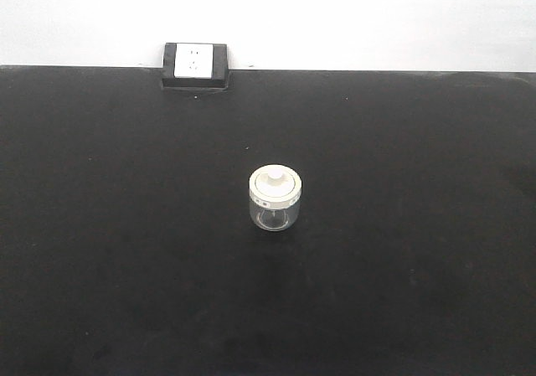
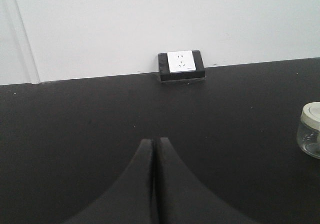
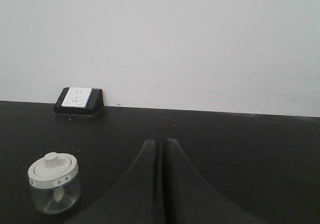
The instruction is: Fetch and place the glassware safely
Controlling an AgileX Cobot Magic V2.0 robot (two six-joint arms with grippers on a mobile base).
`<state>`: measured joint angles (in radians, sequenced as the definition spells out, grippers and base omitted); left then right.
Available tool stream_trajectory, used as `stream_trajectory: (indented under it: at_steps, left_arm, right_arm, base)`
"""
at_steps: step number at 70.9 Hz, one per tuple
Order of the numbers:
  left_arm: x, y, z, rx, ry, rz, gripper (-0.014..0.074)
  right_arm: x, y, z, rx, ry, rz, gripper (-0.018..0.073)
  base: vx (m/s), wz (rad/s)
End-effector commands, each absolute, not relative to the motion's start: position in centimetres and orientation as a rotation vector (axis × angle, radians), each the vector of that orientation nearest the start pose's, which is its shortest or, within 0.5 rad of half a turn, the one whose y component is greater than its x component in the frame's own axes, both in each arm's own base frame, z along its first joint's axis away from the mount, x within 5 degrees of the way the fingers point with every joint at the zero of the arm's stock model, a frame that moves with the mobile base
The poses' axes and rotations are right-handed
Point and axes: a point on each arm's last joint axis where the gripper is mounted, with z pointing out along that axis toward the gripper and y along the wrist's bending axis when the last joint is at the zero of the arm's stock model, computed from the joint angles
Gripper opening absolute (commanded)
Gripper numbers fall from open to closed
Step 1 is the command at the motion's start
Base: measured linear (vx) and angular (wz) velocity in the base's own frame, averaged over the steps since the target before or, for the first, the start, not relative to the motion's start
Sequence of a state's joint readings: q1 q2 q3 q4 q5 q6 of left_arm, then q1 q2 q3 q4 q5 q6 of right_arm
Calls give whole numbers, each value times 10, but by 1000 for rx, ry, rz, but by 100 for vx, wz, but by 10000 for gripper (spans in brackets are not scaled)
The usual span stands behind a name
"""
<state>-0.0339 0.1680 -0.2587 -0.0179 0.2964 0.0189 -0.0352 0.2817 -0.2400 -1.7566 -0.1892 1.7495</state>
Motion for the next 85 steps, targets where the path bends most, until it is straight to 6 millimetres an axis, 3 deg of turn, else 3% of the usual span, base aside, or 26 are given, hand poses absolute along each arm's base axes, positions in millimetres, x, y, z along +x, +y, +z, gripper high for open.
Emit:
stream_trajectory:
  at_steps: [1, 74, 85]
  left_arm:
    - [63, -3, 278, 25, 1611, -41, -7]
    - [62, -3, 278, 25, 1615, -41, -7]
    - [61, -3, 265, 24, 1622, -41, -7]
  right_arm:
    - [79, 12, 281, -144, 1535, 47, -3]
    - [79, 12, 281, -145, 1536, 47, -3]
    - [79, 12, 281, -145, 1536, 47, -3]
  base:
    - [0, 0]
    - [0, 0]
    - [0, 0]
